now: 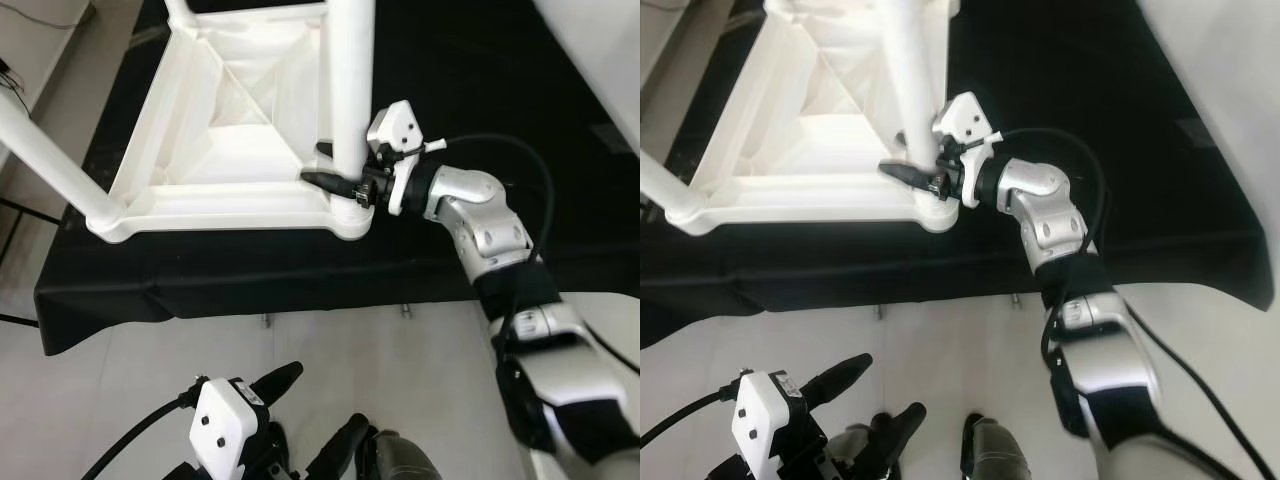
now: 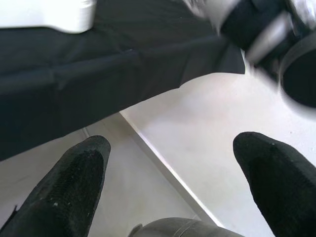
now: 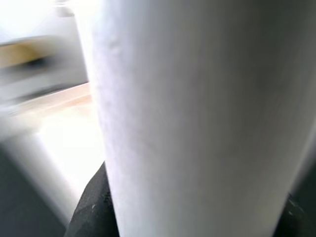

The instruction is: Building children table

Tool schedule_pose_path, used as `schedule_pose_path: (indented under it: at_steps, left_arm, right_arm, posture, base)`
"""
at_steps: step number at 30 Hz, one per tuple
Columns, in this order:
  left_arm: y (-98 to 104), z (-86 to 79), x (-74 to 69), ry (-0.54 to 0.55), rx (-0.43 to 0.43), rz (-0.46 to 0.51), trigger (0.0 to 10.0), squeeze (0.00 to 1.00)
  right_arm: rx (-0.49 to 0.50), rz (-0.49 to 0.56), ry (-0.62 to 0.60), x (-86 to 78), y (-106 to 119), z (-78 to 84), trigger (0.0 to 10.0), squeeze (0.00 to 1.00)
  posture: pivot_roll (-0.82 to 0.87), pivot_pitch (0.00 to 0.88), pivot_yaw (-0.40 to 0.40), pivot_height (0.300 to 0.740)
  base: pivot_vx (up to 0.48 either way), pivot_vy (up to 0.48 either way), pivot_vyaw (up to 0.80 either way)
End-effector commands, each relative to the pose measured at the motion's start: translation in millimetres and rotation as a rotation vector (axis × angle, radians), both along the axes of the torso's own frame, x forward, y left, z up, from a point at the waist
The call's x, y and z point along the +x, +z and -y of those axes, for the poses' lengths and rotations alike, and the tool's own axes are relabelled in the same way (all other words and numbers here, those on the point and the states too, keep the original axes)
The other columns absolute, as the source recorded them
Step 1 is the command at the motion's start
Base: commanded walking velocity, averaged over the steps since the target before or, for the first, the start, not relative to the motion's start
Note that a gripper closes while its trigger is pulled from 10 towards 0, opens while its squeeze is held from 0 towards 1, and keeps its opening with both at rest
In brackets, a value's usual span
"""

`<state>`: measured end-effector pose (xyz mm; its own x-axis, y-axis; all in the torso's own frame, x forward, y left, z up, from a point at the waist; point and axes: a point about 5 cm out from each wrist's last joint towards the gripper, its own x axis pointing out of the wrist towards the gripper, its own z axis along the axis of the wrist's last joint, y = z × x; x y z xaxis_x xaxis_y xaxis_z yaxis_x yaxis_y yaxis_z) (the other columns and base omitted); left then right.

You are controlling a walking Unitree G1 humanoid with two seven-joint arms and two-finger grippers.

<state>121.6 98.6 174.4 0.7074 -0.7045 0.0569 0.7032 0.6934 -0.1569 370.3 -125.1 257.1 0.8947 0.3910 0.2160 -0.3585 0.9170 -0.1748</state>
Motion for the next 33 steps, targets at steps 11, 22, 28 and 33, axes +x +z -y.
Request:
schedule_pose_path:
  at_steps: [11,22,28,33]
  left_arm:
    - [-8.8,-3.3,6.1,-0.006,0.037,-0.012,10.0,0.00]
    - [-12.7,-7.7,16.1,0.021,0.048,0.007,10.0,0.00]
    - [-13.8,-8.5,18.8,0.022,0.046,0.013,10.0,0.00]
    - [-14.4,-7.1,20.3,0.024,0.042,0.019,10.0,0.00]
  right_arm:
    - [0.011,-0.269,-0.182,-36.0,-69.0,-23.7,10.0,0.00]
    - [0.103,-0.216,0.009,-53.0,-46.1,-50.7,10.0,1.00]
    - [0.068,0.006,0.313,-53.2,-2.1,-55.1,10.0,1.00]
    - [-0.108,0.076,0.448,-45.3,15.9,-44.4,10.0,1.00]
  posture:
    - [0.02,0.324,0.042,0.740]
    - [0.02,0.290,0.038,0.740]
    - [0.01,0.286,0.032,0.740]
    - [0.01,0.282,0.023,0.740]
  base:
    - [0.000,0.000,0.00]
    - [0.000,0.000,0.00]
    - [0.000,0.000,0.00]
    - [0.000,0.000,0.00]
